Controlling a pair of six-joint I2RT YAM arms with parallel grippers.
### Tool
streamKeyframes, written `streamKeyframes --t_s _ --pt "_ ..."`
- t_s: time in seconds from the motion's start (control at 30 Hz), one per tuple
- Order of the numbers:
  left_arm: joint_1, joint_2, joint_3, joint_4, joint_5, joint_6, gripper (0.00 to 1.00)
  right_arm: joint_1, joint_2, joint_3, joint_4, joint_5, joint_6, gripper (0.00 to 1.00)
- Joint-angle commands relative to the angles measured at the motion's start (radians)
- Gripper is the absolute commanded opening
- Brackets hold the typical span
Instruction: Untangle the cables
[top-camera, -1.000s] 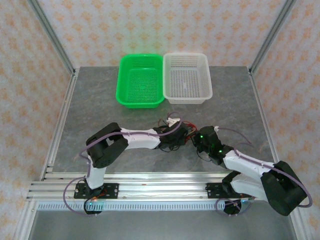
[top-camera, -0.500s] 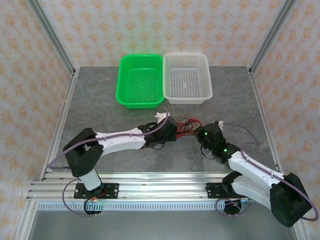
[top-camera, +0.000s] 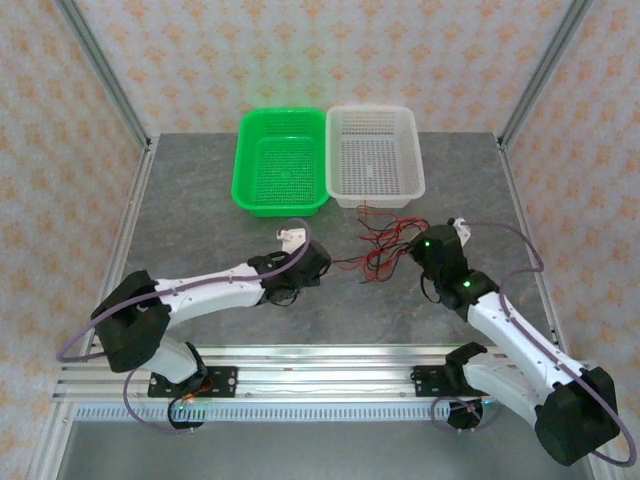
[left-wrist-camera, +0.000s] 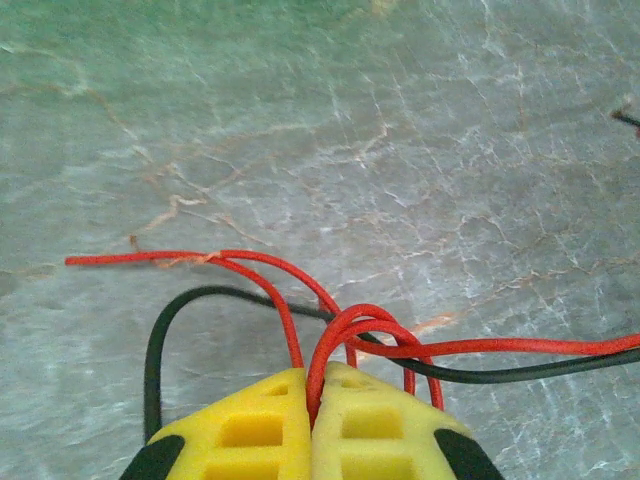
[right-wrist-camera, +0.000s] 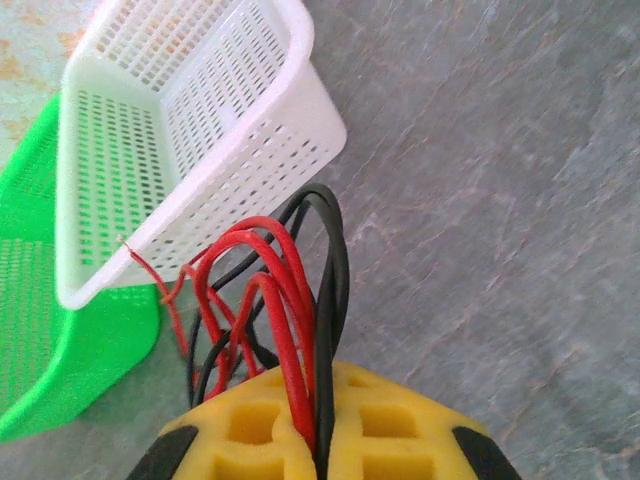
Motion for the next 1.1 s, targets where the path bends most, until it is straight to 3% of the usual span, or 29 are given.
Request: streamKeyframes --t_s 0.0,0.33,0.4,0.57,0.63,0.73,0.9,1.07 --pt "0.011 -0.06 -0.023 -0.066 -0.094 0.023 0.0 -0.014 0.022 0.048 -0.051 0.066 -0.091 0.0" --pt "0.028 -0.125 -0.064 -0.076 -0.133 0.022 0.0 -0.016 0.182 0.088 -0.07 -0.092 -0.185 0.01" --pt "0.028 -0.133 -0.071 -0.063 -0.125 0.031 0.0 -0.016 0.21 0.096 -0.081 -0.116 -0.197 0.11" --pt "0.028 -0.156 -0.108 0.02 -0.042 0.058 0.0 -0.016 0.228 0.124 -0.12 -0.218 -0.235 0.54" --pt "0.028 -0.164 -0.118 0.048 -0.012 0.061 0.0 -0.014 0.215 0.139 -0.141 -0.265 -0.24 0.63" --pt "0.028 -0.171 -0.129 0.088 0.031 0.066 0.0 0.013 0.179 0.158 -0.151 -0.333 -0.229 0.68" --pt "0.026 -0.17 -0.147 0.172 0.105 0.059 0.0 0.07 0.128 0.135 -0.076 -0.444 -0.063 0.7" --pt "0.024 -0.172 -0.171 0.264 0.161 0.043 0.0 0.169 0.122 0.002 0.202 -0.562 0.292 0.71"
